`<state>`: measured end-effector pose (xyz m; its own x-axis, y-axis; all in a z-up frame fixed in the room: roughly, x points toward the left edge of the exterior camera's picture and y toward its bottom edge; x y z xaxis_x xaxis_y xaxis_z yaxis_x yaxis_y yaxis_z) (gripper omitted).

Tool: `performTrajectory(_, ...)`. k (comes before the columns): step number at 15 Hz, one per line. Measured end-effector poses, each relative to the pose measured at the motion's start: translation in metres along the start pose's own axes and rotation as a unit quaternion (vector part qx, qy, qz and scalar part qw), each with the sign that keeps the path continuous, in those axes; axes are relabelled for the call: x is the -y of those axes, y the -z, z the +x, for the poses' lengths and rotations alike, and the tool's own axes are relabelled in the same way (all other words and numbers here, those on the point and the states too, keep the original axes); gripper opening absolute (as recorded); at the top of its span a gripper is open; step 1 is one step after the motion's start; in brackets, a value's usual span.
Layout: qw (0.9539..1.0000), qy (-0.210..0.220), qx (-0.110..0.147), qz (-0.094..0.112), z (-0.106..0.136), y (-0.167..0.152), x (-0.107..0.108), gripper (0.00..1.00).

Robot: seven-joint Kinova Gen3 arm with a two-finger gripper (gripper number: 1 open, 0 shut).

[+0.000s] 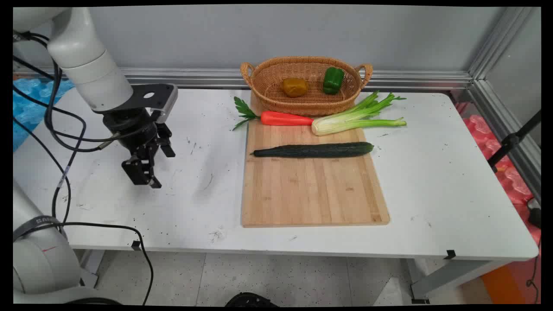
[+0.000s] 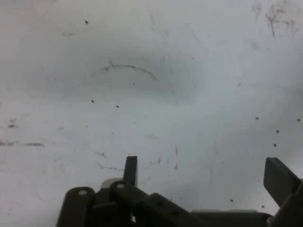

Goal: Pick up the potato from the vegetable basket

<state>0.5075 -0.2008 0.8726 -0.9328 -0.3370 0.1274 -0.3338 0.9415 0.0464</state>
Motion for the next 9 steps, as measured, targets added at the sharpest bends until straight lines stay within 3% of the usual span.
performTrajectory(4, 0.9996, 0.009, -0.018, 0.018, 0.016, -0.003, 0.014, 1.0)
performTrajectory(9, 0.9949, 0.02, -0.068, 0.072, 0.07, -0.002, 0.063, 1.0)
